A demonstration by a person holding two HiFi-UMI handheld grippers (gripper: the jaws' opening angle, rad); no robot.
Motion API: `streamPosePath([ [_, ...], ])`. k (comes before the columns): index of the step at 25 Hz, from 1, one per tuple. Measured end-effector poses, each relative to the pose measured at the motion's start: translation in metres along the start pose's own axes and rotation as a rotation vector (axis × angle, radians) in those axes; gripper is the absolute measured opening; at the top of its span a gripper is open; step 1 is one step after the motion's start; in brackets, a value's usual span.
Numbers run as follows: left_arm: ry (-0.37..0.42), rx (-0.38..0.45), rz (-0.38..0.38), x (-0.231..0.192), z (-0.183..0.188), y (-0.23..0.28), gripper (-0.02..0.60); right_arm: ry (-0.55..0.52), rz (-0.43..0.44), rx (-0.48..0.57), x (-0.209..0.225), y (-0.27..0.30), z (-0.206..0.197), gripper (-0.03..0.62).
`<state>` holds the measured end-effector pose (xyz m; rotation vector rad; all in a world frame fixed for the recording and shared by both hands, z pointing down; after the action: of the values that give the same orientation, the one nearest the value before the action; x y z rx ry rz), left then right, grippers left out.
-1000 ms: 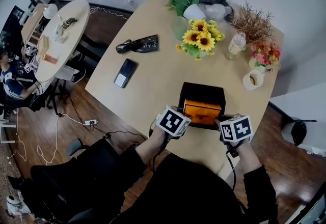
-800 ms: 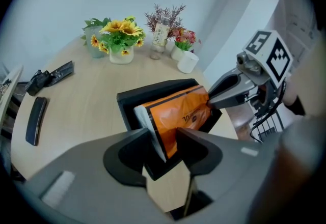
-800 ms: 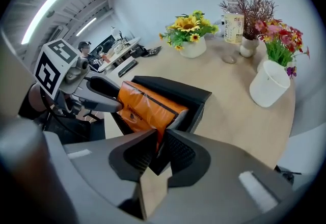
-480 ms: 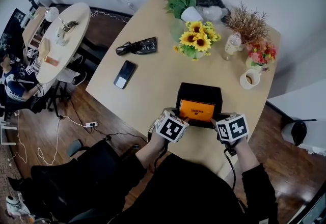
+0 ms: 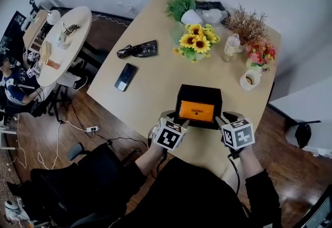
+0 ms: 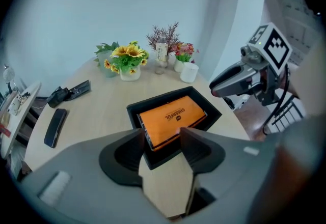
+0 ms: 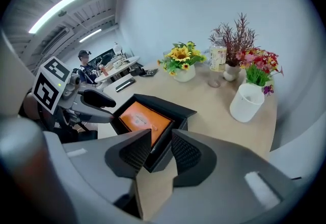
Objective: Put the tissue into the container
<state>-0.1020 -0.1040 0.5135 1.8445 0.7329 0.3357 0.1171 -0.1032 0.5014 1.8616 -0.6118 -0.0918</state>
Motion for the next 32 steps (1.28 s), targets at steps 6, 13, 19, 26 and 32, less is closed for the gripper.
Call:
streamPosePath([
  [6, 0.083, 0.103, 0.025, 0.031, 0.001, -0.022, 0.202, -0.041, -0.029, 0.132, -0.006, -0.027, -0.015, 0.126],
  [13, 0.141, 0.196, 0.025, 0.090, -0.008, -0.043, 0.202, -0.064, -0.018, 0.288, -0.007, -0.072, -0.063, 0.126],
  [19, 0.082, 0.246, 0.026, 0.141, -0.024, -0.055, 0.201, -0.055, 0.037, 0.462, 0.005, -0.117, -0.111, 0.126],
  [26, 0.062, 0.357, 0.030, 0.183, -0.038, -0.076, 0.199, -0.037, -0.022, 0.629, 0.024, -0.146, -0.150, 0.126],
  [32, 0.096, 0.442, -0.022, 0.185, -0.046, -0.087, 0.199, 0.007, -0.074, 0.740, 0.012, -0.167, -0.165, 0.147],
])
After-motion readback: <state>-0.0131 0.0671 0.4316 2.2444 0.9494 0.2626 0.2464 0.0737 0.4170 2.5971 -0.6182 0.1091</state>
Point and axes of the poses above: the fingertips, and each gripper's own axes: y forward along the fingers, x to its right, z out of its top, the point moved 9 cm from there along -y, backward along the fingers, and after that the axes turned 11 degrees about -x, right-handed, at the moved point
